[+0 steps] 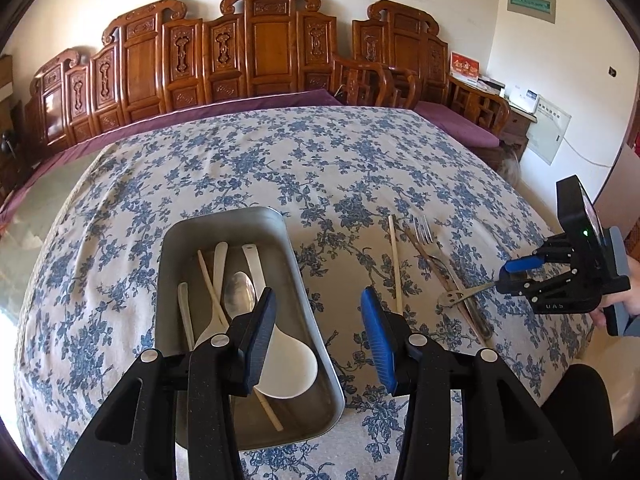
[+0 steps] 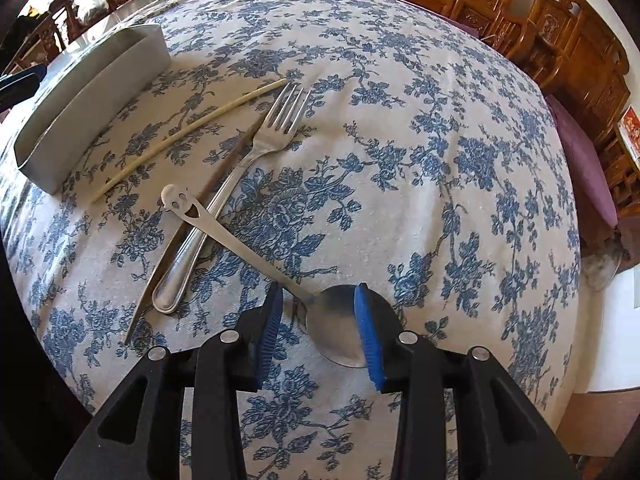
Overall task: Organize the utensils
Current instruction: 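Grasp the smiley-handled metal spoon from the pile with the right gripper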
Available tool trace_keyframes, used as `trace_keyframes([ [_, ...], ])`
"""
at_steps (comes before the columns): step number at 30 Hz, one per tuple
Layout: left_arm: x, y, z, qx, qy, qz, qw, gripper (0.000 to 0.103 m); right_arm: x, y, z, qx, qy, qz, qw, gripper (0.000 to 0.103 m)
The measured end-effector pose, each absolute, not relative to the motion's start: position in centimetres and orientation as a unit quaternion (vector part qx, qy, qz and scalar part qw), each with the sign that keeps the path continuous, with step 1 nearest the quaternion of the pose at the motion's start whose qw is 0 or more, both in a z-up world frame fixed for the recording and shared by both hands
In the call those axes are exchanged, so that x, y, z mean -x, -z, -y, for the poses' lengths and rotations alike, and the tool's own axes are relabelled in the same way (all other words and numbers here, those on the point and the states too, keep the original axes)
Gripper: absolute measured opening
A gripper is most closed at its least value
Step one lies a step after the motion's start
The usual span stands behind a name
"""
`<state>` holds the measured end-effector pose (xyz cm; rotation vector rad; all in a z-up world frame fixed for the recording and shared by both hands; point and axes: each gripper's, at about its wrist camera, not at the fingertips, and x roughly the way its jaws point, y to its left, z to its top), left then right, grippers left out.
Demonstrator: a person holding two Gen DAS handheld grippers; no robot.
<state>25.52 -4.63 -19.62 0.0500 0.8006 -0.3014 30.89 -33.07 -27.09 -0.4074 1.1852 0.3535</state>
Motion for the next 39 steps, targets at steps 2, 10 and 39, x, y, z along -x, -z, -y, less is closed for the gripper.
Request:
trace_keyframes([
  [2,-25.5,19.6,4.8,-0.026,0.147,-0.388,0.91,0.042,-31.2,26.9,33.0,0.197,-0.164,-0.548,0.796,0.051],
  [10,-25.2,19.8,5.8,-0.035,0.153,-0.387,0.909,0.042,-33.2,26.5,33.3,0.186,-0.178,-0.549,0.796,0.052],
  [39,-24.2,20.7,9.1,-0.067,0.162,-0.392,0.903,0.042,-29.9,26.1,34.1,0.093,-0.167,-0.539,0.82,0.055],
])
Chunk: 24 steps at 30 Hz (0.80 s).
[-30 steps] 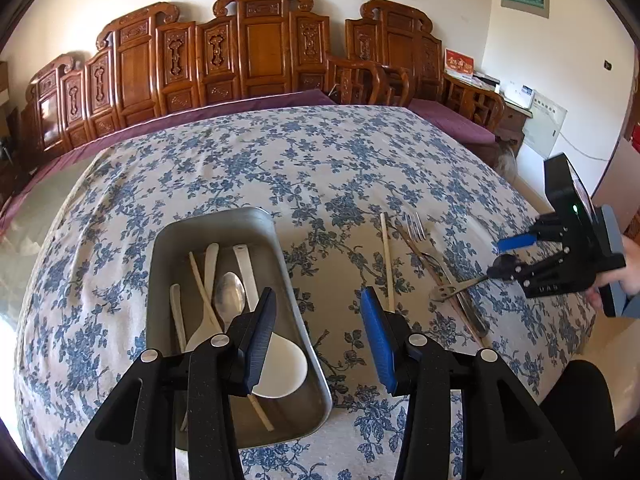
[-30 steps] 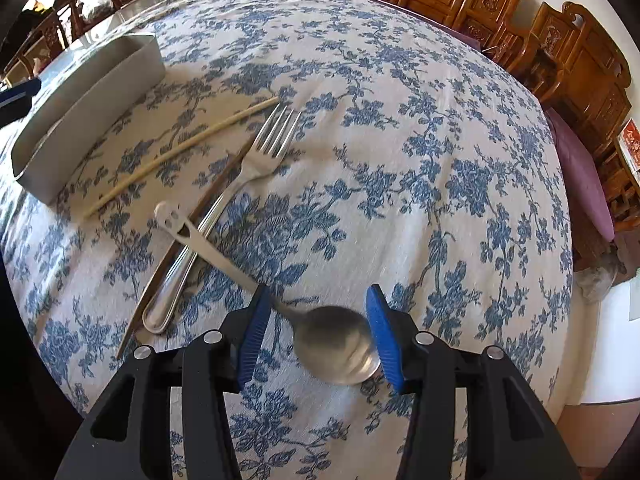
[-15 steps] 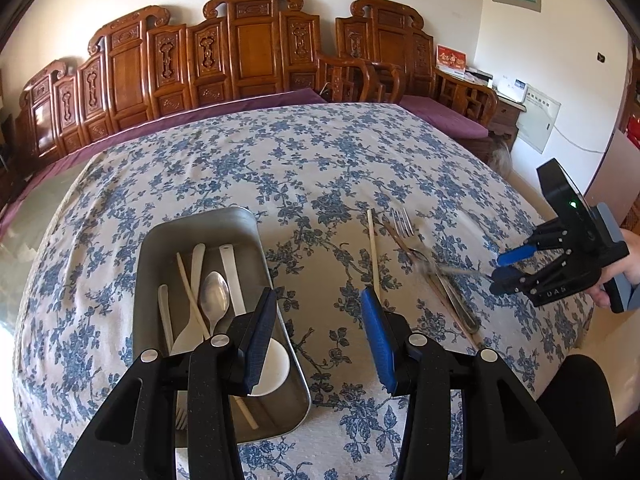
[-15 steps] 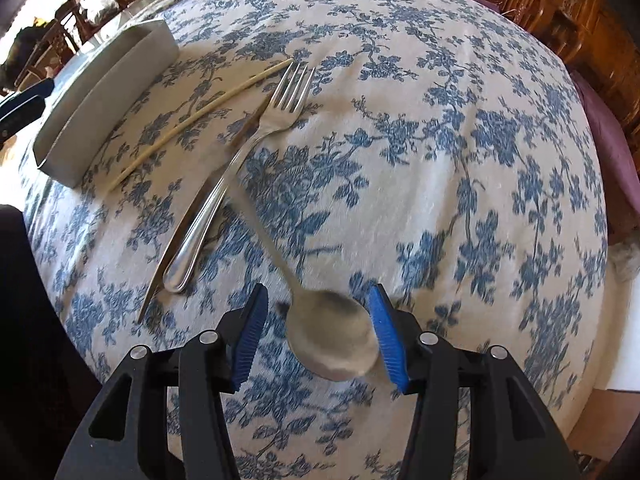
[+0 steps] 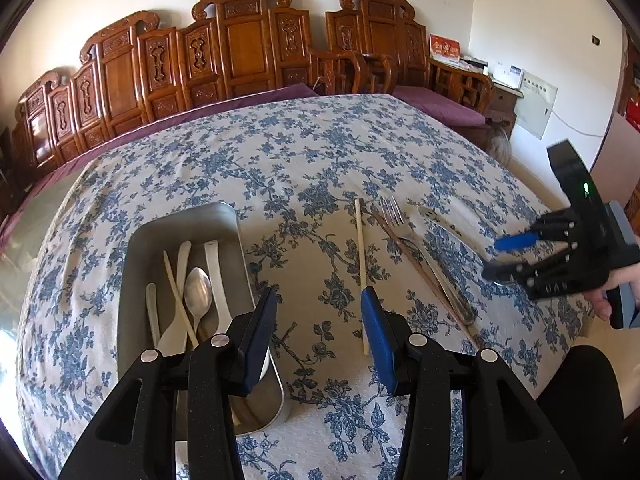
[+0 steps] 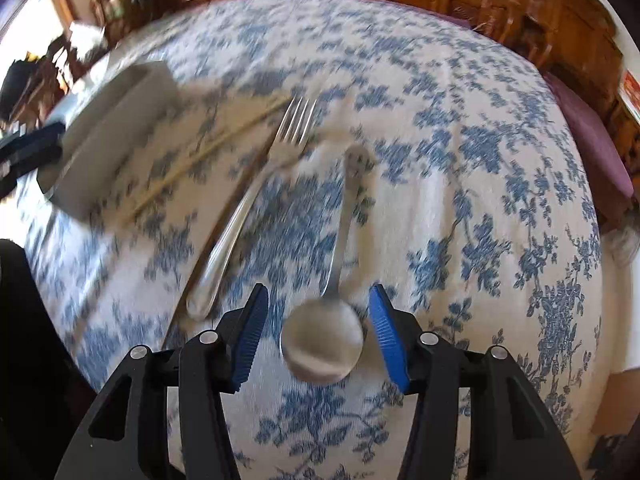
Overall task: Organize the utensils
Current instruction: 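Grasp a wooden chopstick with the left gripper while the right gripper holds the spoon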
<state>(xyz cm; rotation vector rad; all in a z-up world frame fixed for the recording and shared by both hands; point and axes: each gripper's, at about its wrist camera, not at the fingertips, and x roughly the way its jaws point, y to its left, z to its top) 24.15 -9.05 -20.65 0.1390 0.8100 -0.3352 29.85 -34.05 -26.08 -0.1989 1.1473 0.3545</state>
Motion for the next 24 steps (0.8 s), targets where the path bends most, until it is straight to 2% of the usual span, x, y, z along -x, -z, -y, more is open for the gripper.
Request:
trace_keyframes([
  [3,-24.2,20.7,9.3,-0.068,0.163,-0.394,0.902,0.042,-30.8,26.6,33.9,0.092,-0.145,-0.542,0.823,0.039],
  [6,-24.5,20.6,9.6,-0.063,0.167,-0.397,0.9,0.042,-31.8,27.2,33.6,0.089,-0.137,-0.54,0.826,0.032],
  [7,-24.7,20.5,9.8,-0.064,0.168,-0.398,0.9,0.042,-31.8,27.2,33.5,0.09,-0.133,-0.537,0.828,0.026],
  [9,-25.0,20.6,10.3,-0.072,0.172,-0.403,0.896,0.042,-32.4,27.4,33.4,0.095,-0.132,-0.536,0.828,0.008],
  [12,-25.5,21.1,11.2,-0.083,0.177,-0.415,0.888,0.042,-31.9,27.4,33.3,0.11,-0.129,-0.532,0.829,0.007],
  [24,-29.3,24.0,14.9,-0.101,0.175,-0.458,0.866,0.042,-28.2,25.8,36.4,0.048,-0.114,-0.504,0.855,0.007],
])
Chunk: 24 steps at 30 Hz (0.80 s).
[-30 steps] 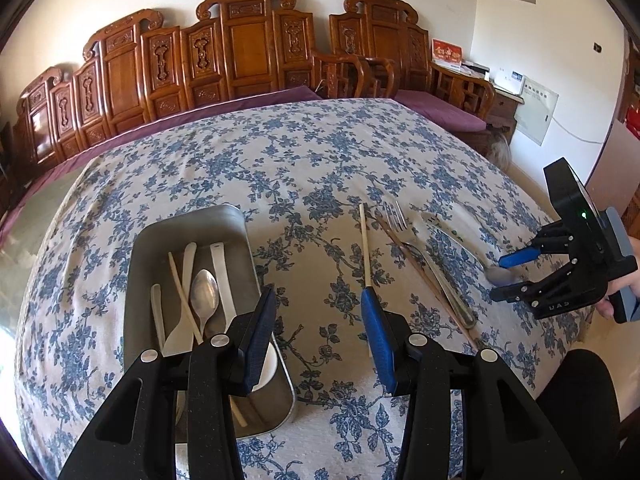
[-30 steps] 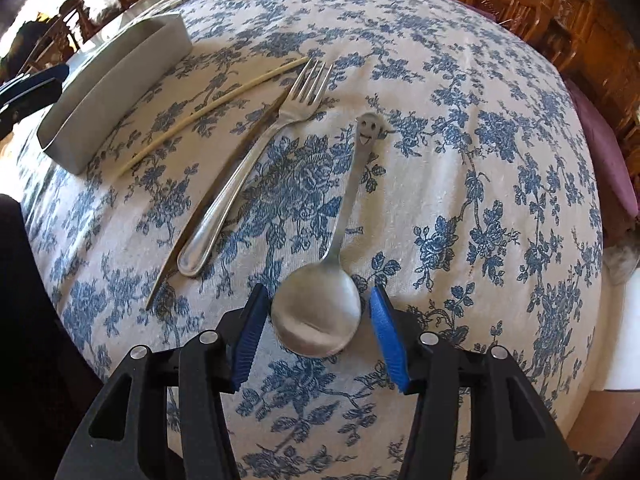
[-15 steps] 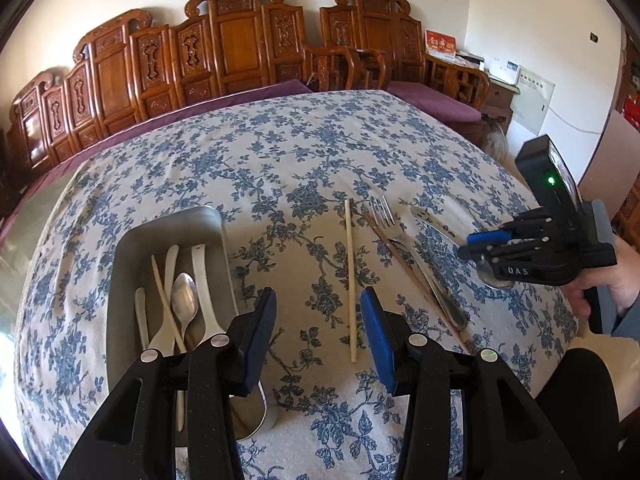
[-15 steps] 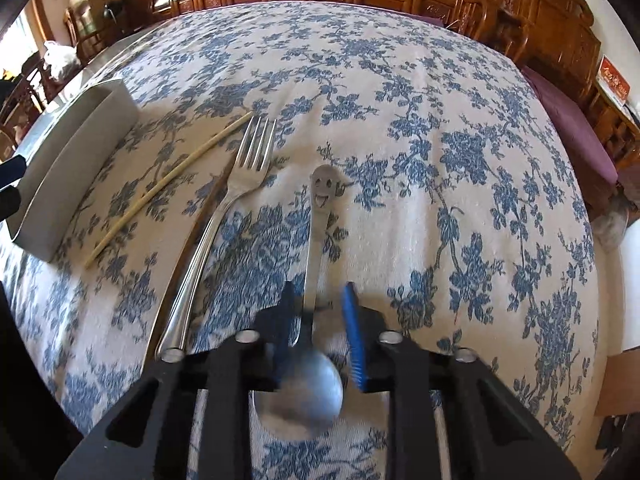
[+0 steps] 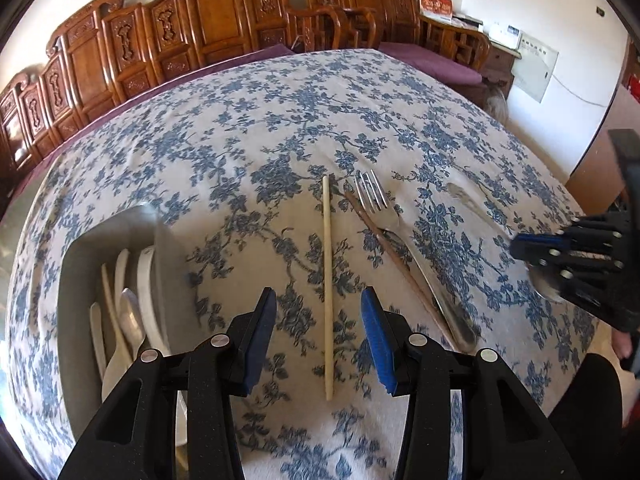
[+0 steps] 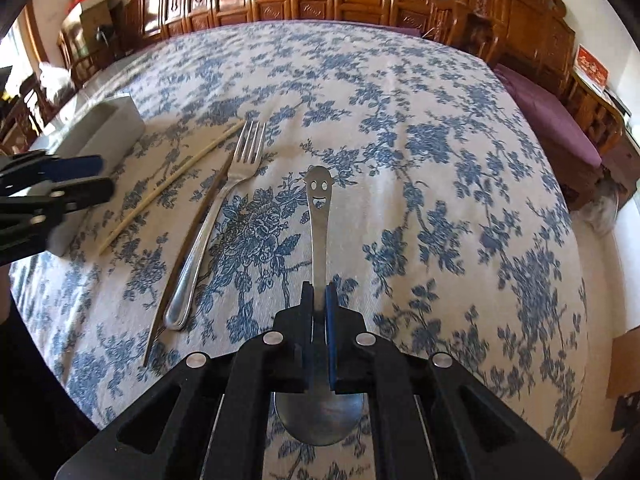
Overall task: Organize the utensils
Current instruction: 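Grasp a wooden chopstick with the left gripper while the right gripper holds the spoon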
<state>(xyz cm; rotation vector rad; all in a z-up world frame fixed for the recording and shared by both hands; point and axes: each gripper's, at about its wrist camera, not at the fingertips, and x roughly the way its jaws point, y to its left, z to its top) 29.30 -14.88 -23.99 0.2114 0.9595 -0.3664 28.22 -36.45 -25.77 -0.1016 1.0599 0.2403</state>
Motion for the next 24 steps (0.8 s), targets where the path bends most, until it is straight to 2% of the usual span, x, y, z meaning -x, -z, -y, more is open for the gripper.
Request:
trace_keyframes([
  [11,-31.8,26.3,17.1,-0.121,0.162,-0.487,0.85,0.041,-27.5,25.4,37.0,0.018,-0.131,-0.492,0.86,0.007],
  [17,-32.9,27.6,17.6,-0.112,0.155,-0.511,0.838,0.022,-27.5,24.8,37.8,0.002,-0.134,-0.486,0.864,0.007],
  [20,-33.0,27.8,17.5,-0.11,0.15,-0.512,0.839,0.02,-27.5,24.6,37.7,0.0,-0.138,-0.483,0.865,0.007],
  [22,-32.9,27.8,17.6,-0.112,0.154,-0.512,0.838,0.004,-27.4,24.5,37.3,0.002,-0.143,-0.482,0.864,0.007],
  [24,-32.8,27.8,17.6,-0.118,0.149,-0.513,0.837,0.004,-27.3,24.4,37.0,0.004,-0.147,-0.481,0.864,0.007],
])
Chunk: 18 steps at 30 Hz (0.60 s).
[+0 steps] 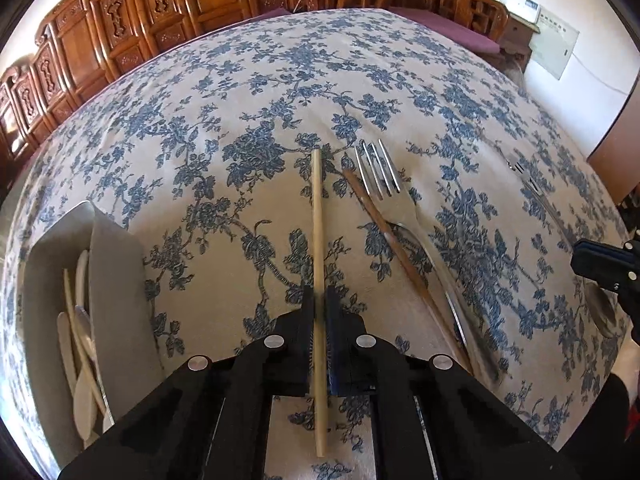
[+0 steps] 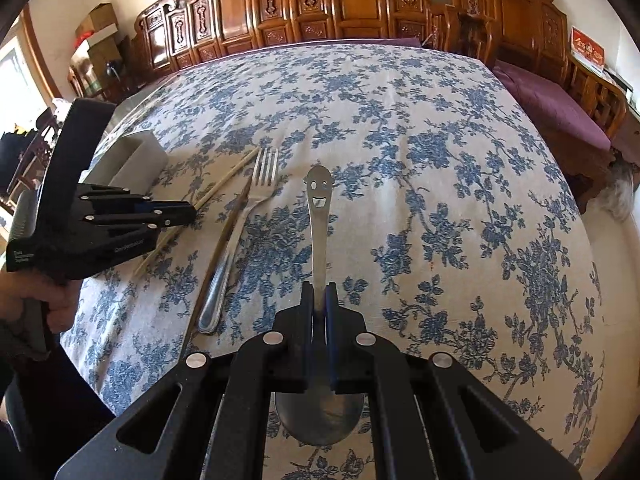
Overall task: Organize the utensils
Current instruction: 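Grasp a wooden chopstick with the left gripper while the right gripper holds the spoon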
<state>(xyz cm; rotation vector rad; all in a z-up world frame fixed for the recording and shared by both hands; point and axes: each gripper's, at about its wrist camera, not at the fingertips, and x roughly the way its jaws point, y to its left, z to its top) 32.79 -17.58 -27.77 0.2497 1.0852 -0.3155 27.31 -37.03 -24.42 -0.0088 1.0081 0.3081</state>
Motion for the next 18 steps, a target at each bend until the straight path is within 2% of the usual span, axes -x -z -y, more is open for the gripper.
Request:
trace_keyframes([
  [18,-27.4,19.9,13.4,-0.099,0.14,-0.452,0.875,0.004,-25.7,21.0,33.2,0.032,-0.183,-0.447,0.875,0.007],
])
